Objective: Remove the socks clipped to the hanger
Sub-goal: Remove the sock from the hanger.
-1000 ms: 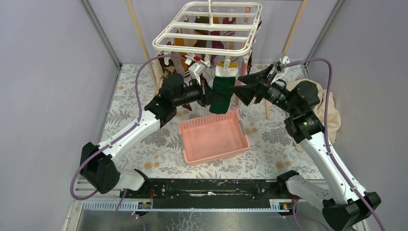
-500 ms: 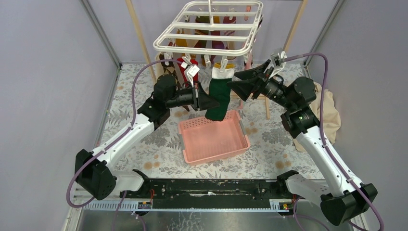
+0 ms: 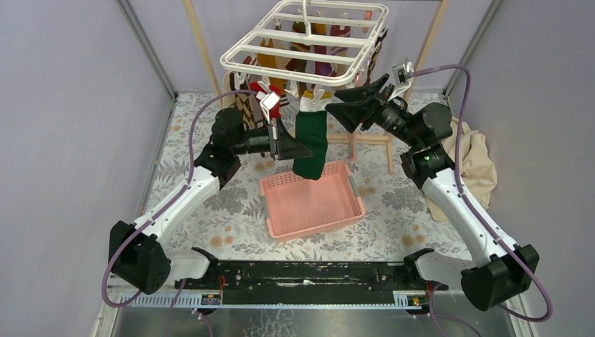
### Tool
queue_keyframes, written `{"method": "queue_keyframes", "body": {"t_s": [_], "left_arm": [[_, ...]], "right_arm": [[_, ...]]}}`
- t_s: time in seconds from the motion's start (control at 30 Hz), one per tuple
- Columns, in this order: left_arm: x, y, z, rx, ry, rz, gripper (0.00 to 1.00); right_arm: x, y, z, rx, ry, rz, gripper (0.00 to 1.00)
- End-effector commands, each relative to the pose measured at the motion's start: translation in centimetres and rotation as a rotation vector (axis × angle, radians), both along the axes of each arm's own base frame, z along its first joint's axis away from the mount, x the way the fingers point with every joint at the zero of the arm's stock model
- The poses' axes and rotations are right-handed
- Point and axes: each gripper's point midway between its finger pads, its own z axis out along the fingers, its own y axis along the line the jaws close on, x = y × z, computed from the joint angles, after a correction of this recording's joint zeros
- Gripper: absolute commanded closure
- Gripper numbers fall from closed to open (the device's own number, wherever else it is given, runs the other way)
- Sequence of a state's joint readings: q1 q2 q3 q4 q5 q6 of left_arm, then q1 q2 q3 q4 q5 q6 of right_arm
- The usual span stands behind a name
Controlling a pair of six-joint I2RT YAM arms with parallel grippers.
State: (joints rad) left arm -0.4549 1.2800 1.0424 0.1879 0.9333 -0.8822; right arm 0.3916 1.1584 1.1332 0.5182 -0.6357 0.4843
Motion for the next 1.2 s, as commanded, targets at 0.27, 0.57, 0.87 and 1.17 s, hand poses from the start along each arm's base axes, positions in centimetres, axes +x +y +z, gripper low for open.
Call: {"method": "queue_keyframes", "body": {"t_s": [0.27,0.57,0.87,1.17], "left_arm": [[-2.4,0.0,1.5,-0.074,0.031,-0.145,0.95],[-2.3,-0.7,0.1,-0.059,0.067,-0.156,0.95],[-2.0,-1.5,-0.9,-0.039,0.081,-0.159,0.96],[-1.7,-1.8,-1.2,-0.03,0.085,-0.155,0.97]], "right_arm": [[-0.3,0.8,4.4,0.109,-0.153,0.086,0.28],[0.0,1.2,5.7,0.166,-0.154,0.126,0.28],[0.6,1.4,5.2,0.174,-0.117,0.126,0.29],[1.0,1.7,4.9,0.164,-0.089,0.131,0.29]]}}
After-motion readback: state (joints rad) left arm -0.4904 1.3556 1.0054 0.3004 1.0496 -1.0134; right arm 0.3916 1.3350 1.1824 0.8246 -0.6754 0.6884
